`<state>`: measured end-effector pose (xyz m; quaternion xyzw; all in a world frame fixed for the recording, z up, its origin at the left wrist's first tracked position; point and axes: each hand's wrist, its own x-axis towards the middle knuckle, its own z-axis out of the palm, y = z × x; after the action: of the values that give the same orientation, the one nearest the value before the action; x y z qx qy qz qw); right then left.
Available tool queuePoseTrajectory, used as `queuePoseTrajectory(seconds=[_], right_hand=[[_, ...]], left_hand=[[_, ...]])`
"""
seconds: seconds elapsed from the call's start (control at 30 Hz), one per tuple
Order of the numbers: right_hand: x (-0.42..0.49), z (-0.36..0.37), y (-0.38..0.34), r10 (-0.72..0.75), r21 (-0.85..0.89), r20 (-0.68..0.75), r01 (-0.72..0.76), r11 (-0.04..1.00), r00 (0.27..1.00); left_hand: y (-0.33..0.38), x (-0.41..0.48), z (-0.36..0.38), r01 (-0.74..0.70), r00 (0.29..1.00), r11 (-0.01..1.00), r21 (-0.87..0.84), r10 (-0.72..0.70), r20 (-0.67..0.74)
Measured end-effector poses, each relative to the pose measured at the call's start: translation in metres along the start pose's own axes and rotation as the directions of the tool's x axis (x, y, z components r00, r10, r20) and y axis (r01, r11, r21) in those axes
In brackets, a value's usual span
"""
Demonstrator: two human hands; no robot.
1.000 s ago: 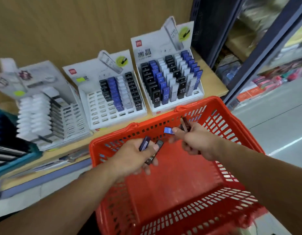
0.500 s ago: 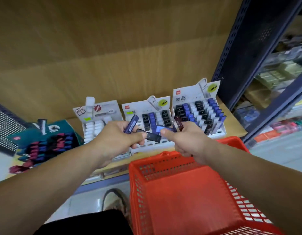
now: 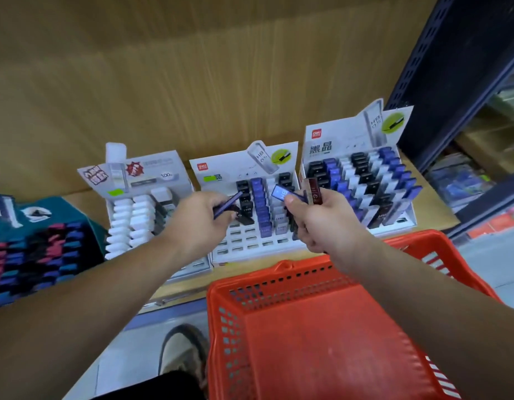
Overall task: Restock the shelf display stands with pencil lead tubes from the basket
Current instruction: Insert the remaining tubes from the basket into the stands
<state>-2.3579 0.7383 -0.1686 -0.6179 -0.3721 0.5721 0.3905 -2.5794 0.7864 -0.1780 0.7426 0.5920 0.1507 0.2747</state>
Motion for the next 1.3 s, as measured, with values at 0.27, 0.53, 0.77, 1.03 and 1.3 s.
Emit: queuePoseTrajectory(seconds=[0.27, 0.53, 0.77, 1.03, 1.3], right_hand=[[0.006, 0.001, -0.014, -0.069, 0.03, -0.07, 0.071, 0.997, 0.995], [-0.001, 0.003, -0.02, -0.117, 0.012, 0.105, 0.117, 0.993, 0.988], [-0.004, 0.008, -0.019, -0.132, 0.003, 0.125, 0.132, 0.991, 0.983], [-0.017, -0.059, -0.015, -0.078, 0.067, 0.014, 0.077, 0.995, 0.997], [-0.029, -0.16, -0.009, -0.08, 0.114, -0.16, 0.099, 0.989, 0.984]], left_hand=[[0.035, 0.021, 0.004, -0.125, 0.989, 0.884, 0.451, 0.076, 0.126], [0.047, -0.004, -0.005, -0.003, 0.997, 0.999, 0.032, 0.001, 0.071], [0.062, -0.022, -0.029, 0.218, 0.971, 0.845, -0.489, -0.134, 0.2], [0.097, -0.015, -0.029, 0.157, 0.987, 0.697, -0.699, -0.138, 0.084], [0.176, 0.012, 0.024, 0.097, 0.984, 0.761, -0.642, 0.025, 0.179]])
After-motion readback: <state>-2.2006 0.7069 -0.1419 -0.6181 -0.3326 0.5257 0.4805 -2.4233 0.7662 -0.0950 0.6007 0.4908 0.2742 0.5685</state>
